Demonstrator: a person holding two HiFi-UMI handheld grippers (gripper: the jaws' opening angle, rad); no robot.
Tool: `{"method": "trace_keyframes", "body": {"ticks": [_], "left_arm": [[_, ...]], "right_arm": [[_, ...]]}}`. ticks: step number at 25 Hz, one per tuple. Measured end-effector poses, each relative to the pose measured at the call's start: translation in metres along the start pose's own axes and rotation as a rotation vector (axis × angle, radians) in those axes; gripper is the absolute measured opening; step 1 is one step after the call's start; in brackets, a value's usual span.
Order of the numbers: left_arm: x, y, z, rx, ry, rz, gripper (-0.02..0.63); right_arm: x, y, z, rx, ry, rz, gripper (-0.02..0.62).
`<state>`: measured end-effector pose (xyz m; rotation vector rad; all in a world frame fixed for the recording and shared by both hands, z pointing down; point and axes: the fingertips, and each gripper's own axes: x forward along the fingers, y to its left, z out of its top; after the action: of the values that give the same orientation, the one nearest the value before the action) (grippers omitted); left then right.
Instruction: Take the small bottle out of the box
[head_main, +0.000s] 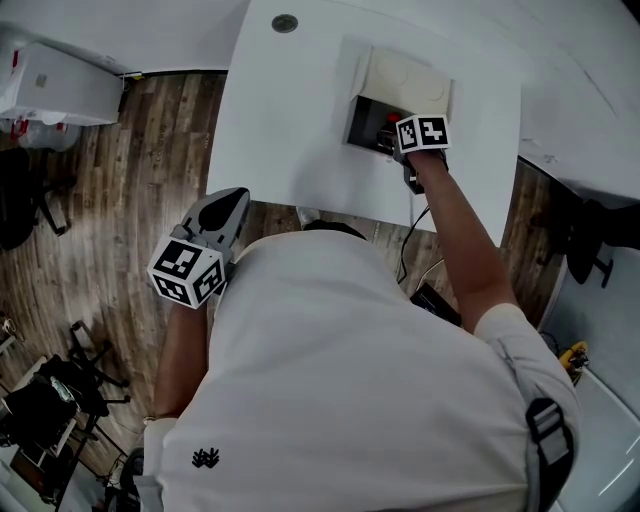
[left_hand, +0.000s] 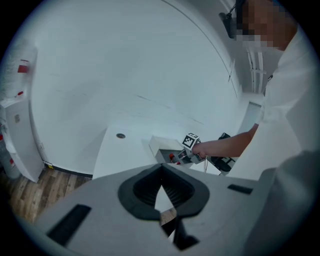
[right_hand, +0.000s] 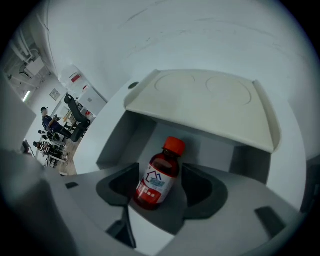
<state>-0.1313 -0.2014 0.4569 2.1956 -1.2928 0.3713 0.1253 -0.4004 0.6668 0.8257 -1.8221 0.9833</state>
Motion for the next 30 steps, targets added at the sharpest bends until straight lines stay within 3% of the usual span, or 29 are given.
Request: {"method": "trace_keyframes", "body": {"ticks": [11,15,20,30], "left_arm": [[0.0,0.006,0.001,-0.006,0.004,0.032,0.006],[-0.005,0.01,-0.001,0.0,0.006,0.041,0.006],[-0.015,0.011,0.001,0.015,-0.005,0.053,0.006],[-0.03,0.008,-0.007,0.015,-0.023,0.05,0.006]], "right_arm": [[0.017,0.007,0.003,-0.068,0.064,0.014,0.273],[0.02,0.014,0.009,-0.184,0.049,0.014,0.262],[0.012,0.016,0.01,-0.345,0.041,-0.054,0.25],[-0.021,0.023,0.018,-0.464,-0.084,-0.113,0.244]]}}
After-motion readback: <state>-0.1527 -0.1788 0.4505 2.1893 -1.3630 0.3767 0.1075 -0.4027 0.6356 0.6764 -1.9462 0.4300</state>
